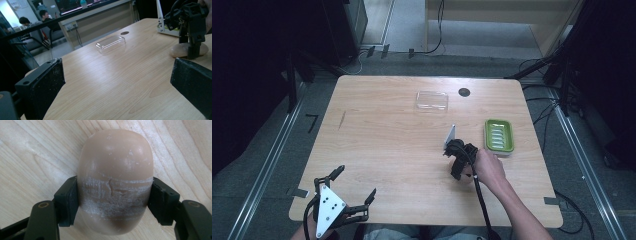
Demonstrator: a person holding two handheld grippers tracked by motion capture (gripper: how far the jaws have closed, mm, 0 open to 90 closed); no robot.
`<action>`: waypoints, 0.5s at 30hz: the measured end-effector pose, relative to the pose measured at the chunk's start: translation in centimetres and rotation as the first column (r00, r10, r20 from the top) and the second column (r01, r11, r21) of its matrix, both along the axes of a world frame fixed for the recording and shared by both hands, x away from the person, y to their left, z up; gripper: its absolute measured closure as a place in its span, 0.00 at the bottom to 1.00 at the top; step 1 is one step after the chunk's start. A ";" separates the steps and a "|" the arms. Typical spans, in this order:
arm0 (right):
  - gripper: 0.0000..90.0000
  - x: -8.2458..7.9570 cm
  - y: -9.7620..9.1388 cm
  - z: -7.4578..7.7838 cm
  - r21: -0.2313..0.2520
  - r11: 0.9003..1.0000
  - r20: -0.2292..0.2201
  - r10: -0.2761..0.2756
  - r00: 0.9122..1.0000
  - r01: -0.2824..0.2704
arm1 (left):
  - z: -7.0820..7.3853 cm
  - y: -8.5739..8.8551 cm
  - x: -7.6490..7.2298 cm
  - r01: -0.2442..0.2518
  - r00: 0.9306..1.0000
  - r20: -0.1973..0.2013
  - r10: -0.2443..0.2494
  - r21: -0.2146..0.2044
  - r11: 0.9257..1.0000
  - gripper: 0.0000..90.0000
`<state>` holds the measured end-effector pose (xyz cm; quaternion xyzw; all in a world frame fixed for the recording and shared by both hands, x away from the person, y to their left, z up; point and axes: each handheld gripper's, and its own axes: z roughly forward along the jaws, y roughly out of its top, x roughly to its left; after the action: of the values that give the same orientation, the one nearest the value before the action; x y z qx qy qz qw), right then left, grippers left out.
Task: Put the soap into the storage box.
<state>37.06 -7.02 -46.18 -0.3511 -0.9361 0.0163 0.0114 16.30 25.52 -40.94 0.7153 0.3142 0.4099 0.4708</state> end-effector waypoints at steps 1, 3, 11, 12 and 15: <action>0.37 0.0 0.0 0.0 0.000 1.000 0.000 0.000 1.000 0.000 | 0.0 0.0 0.0 0.001 1.000 0.000 -0.001 0.001 1.000 0.00; 0.37 0.0 -0.1 0.5 0.003 1.000 0.004 -0.005 1.000 0.005 | 0.0 0.0 0.0 0.001 1.000 0.000 -0.001 0.002 1.000 0.00; 0.37 0.0 -0.4 1.4 0.002 1.000 0.008 -0.001 1.000 0.001 | 0.0 0.0 0.0 0.000 1.000 -0.001 0.000 0.004 1.000 0.00; 0.37 0.0 -0.4 1.5 0.004 1.000 0.007 -0.007 1.000 0.007 | 0.0 0.0 0.0 0.000 1.000 -0.001 0.000 0.004 1.000 0.00; 0.37 0.1 -0.6 1.7 0.002 1.000 0.007 0.006 1.000 -0.006 | 0.0 0.0 0.0 0.000 1.000 -0.001 0.000 0.004 1.000 0.00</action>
<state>37.15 -7.64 -44.43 -0.3484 -0.9372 0.0143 0.0085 16.32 25.49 -40.95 0.7164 0.3139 0.4102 0.4691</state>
